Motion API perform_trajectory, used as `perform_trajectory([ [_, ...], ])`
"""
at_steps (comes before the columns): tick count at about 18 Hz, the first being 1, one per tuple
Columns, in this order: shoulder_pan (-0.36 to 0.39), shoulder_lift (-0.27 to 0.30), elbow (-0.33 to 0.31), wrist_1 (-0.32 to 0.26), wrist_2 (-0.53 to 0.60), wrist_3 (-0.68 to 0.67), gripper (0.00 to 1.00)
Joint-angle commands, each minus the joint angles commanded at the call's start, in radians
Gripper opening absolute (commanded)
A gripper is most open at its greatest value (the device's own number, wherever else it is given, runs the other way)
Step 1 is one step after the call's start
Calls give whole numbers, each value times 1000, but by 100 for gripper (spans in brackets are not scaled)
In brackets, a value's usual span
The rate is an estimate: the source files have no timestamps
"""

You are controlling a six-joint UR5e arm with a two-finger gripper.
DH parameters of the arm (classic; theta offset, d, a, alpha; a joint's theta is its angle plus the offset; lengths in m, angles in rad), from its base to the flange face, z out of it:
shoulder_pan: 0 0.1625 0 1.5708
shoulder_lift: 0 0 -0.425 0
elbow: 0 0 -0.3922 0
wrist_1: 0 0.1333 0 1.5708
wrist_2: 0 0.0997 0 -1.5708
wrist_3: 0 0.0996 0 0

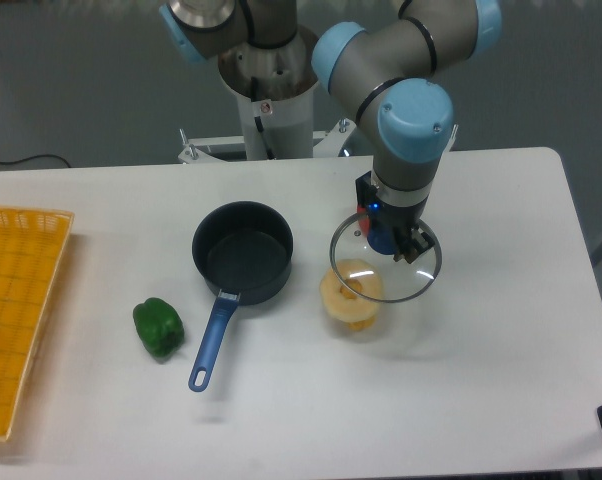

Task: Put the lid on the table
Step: 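Carry the clear glass lid away from the yellow cup, lifting it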

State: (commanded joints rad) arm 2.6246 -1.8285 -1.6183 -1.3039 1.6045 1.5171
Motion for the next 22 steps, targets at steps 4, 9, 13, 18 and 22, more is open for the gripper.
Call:
perform_trajectory([
  [4,18,6,-12,-2,2,3,56],
  [9,41,9,-38,0,55,0,56],
  [13,58,6,-40,2,54,-6,56],
  [18,71,-20,-40,49,54,-6,56],
  [22,97,-31,-38,67,54,0,56],
])
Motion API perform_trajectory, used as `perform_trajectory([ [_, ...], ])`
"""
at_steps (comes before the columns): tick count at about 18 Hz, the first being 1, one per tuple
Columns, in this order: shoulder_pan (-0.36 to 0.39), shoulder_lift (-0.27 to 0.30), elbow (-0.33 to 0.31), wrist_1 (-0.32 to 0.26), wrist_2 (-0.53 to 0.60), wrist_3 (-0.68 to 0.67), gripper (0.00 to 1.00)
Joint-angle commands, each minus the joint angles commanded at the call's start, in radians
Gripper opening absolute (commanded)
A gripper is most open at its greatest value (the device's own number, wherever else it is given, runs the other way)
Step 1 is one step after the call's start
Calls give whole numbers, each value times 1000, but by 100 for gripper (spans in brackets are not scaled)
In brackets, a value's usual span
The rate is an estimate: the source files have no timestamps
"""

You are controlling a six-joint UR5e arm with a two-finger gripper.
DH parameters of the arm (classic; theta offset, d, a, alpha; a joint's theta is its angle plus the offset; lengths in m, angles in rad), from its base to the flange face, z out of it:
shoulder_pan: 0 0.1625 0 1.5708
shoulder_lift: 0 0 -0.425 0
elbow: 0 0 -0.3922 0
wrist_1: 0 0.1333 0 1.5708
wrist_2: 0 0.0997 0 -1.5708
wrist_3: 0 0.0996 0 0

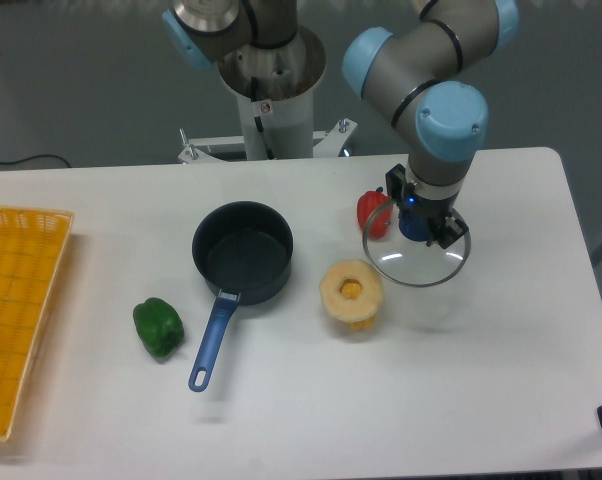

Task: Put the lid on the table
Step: 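Carry the clear glass lid away from the yellow cup, lifting it, then lower the held glass lid onto the table beside the red pepper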

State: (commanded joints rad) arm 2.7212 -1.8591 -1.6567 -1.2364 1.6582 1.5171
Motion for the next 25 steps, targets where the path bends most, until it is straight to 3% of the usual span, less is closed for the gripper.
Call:
perform_trajectory([
  [6,22,-47,2,55,0,3,55],
  [17,23,-146,15,60,-2,31,56],
  [25,22,-164,12,66,-2,31,56],
])
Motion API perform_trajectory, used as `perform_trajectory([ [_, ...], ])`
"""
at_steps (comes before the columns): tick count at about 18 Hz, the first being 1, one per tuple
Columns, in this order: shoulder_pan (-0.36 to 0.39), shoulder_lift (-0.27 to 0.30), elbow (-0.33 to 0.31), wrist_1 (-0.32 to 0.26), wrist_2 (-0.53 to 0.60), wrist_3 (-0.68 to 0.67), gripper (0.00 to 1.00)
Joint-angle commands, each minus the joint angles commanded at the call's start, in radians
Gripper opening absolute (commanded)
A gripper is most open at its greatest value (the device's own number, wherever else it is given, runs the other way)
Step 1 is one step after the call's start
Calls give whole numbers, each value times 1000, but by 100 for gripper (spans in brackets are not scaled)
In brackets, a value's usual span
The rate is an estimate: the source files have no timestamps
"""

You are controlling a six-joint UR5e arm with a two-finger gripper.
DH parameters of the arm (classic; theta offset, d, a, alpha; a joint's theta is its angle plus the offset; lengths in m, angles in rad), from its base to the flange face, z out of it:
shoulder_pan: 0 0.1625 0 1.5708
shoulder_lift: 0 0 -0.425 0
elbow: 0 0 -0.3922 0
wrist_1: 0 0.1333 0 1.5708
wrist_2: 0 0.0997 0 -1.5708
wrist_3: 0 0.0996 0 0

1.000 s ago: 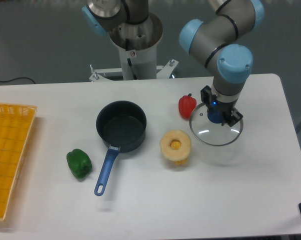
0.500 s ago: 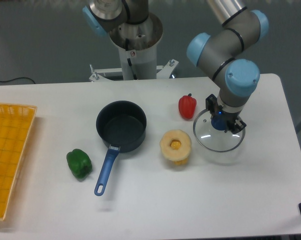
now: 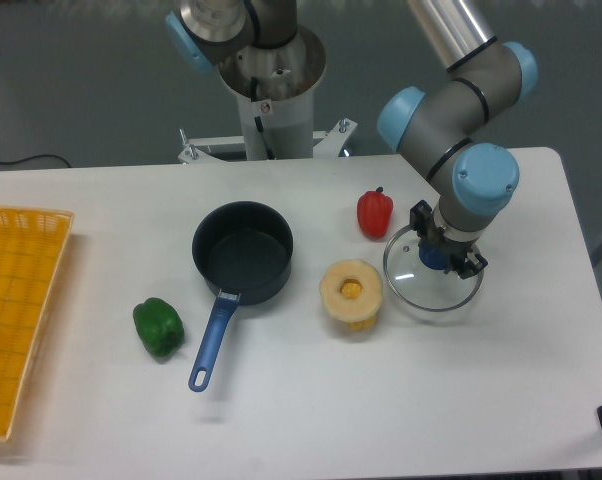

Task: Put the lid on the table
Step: 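Lower the held glass lid onto the table beside the red pepper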

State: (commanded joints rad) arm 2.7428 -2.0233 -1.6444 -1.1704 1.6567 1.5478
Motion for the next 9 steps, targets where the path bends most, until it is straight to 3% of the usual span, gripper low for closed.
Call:
perform_trajectory([
  [9,-5,-18,-3,5,0,-6,56],
])
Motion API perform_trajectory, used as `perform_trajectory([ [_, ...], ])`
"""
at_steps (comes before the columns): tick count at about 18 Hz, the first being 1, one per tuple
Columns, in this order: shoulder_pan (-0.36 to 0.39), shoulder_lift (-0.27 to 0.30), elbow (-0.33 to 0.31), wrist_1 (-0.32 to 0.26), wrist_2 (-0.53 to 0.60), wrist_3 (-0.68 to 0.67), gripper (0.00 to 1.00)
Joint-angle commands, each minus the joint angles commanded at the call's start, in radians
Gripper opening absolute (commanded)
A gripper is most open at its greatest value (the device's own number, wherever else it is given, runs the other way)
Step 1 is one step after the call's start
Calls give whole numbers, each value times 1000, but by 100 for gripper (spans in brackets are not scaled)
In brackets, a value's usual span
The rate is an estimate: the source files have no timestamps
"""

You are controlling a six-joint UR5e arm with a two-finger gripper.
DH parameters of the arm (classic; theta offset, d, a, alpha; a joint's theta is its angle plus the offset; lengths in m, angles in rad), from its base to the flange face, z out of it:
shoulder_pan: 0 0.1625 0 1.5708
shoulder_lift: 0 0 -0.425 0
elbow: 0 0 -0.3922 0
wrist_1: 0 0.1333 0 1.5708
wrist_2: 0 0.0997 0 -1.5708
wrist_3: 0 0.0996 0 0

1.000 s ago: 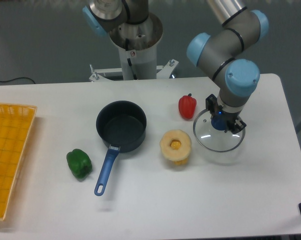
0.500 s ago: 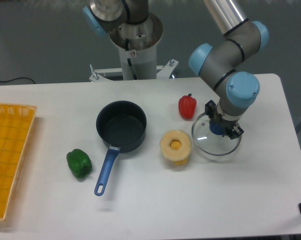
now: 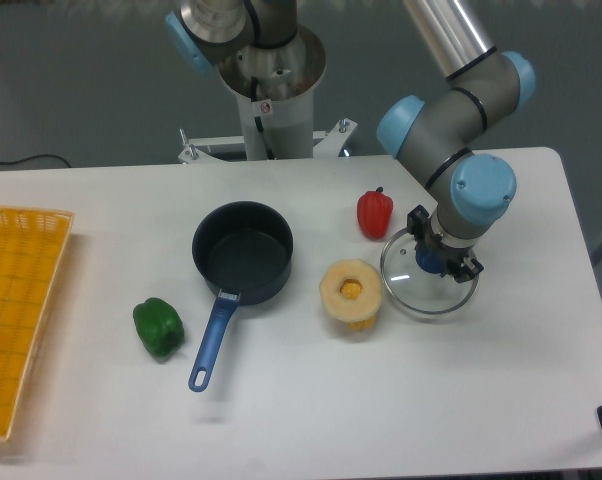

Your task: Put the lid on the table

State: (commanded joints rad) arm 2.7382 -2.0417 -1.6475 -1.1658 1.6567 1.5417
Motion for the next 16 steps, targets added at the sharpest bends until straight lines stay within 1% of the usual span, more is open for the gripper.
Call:
perform_trajectory([
  [5,-3,-12,0,2,2,-3,56],
  [16,-6,-20,-5,8,3,0,56],
])
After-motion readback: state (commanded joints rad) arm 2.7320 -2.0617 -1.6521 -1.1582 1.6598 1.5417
